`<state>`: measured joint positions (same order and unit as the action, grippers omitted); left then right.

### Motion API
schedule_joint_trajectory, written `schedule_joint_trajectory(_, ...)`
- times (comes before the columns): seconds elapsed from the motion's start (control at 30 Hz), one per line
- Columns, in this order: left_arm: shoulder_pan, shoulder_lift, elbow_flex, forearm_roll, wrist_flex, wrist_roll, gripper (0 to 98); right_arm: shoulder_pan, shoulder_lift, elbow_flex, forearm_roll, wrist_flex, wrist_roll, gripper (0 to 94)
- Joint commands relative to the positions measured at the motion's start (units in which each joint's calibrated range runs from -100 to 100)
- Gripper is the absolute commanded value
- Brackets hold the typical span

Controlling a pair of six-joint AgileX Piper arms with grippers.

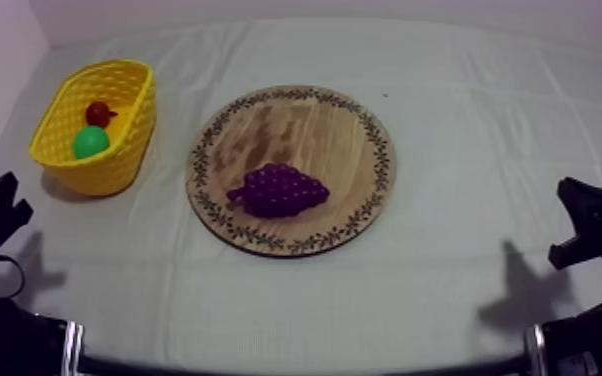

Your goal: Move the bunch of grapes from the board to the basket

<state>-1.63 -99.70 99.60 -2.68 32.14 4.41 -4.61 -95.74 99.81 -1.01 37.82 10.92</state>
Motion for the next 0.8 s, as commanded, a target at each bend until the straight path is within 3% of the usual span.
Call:
schedule_joint_trajectory(0.0, 0.1, 0.2, -0.3, -0.58, 0.2, 0.3, 0.0, 0.0, 0.0, 0.0, 0.0, 0.0, 0.0, 0.4)
schedule_joint_trajectory(0.2, 0.5, 4.9, -4.4, -3.03, 0.4, 1.7, 0.0, 0.0, 0.0, 0.0, 0.0, 0.0, 0.0, 0.4)
schedule_joint_trajectory(0.37, 0.9, 11.9, -13.0, -3.46, 2.2, 2.3, 0.0, 0.0, 0.0, 0.0, 0.0, 0.0, 0.0, 0.4)
schedule_joint_trajectory(0.77, 6.3, 31.6, -42.2, -0.12, 14.8, -2.4, 0.0, 0.0, 0.0, 0.0, 0.0, 0.0, 0.0, 0.4)
